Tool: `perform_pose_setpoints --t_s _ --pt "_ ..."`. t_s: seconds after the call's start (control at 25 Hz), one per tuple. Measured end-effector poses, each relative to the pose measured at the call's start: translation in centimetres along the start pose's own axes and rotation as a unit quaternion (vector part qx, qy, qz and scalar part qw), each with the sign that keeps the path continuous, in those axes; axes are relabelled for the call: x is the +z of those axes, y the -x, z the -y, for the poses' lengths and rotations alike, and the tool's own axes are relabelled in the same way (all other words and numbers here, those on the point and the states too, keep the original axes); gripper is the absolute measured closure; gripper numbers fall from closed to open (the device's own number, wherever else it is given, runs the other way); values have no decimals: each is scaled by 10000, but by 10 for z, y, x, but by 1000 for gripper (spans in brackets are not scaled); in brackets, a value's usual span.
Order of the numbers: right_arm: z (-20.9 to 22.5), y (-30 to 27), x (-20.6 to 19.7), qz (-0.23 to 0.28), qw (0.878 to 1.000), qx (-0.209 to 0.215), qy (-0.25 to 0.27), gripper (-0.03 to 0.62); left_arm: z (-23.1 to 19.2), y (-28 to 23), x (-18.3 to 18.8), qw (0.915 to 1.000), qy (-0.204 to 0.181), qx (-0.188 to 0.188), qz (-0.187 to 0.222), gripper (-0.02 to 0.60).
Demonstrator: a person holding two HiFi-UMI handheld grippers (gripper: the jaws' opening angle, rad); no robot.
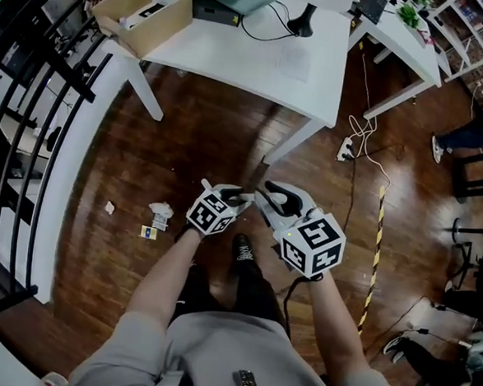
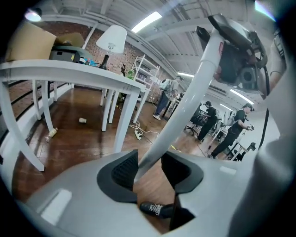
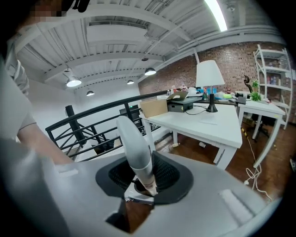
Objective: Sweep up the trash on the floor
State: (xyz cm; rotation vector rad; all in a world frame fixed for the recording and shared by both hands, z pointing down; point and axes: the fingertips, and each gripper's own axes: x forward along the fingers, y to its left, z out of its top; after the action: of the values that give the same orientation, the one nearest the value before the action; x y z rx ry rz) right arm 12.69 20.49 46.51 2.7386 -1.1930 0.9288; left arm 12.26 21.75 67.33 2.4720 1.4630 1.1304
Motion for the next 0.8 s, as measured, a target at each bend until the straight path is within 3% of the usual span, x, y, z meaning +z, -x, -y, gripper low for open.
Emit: perform_pose_setpoints --t_s 0.28,0.8 --pt "-64 -42 -14 -21 9995 166 -274 500 -27 63 -59 9999 115 59 -61 420" --pt "-220 -152 1 -305 9900 1358 218 500 -117 228 -149 9911 643 1166 -59 416"
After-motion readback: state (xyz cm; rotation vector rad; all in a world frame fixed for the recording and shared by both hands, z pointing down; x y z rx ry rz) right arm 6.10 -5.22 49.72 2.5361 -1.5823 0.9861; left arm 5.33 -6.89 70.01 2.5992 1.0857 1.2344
